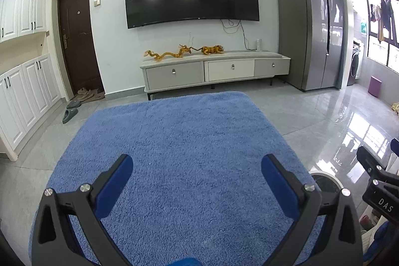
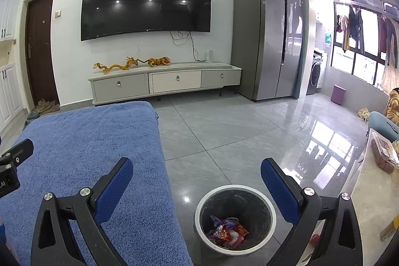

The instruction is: Collect trash

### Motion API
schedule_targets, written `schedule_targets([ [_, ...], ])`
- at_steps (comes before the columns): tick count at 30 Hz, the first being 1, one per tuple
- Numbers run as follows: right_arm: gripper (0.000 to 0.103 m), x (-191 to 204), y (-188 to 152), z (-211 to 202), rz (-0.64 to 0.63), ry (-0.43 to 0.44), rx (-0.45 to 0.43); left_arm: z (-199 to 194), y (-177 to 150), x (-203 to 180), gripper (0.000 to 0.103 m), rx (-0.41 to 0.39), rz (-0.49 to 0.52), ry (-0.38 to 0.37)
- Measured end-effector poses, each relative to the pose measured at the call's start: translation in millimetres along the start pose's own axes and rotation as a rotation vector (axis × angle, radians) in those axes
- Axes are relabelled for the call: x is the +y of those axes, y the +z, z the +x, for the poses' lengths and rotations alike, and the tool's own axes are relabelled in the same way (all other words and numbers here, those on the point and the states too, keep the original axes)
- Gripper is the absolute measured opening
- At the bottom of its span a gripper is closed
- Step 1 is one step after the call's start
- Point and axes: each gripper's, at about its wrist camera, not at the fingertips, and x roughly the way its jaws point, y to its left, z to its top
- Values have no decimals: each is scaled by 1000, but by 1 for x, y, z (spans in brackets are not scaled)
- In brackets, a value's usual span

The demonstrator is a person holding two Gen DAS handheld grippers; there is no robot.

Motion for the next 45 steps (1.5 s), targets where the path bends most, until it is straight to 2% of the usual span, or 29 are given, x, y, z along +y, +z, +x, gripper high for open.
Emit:
schedule_targets([
  [15,103,3,-5,11,-17,-13,25,15,-8,8,103,12,-11,66],
  [45,103,-2,-5,11,-5,-7,25,14,-14,9,103,14,-9,57],
])
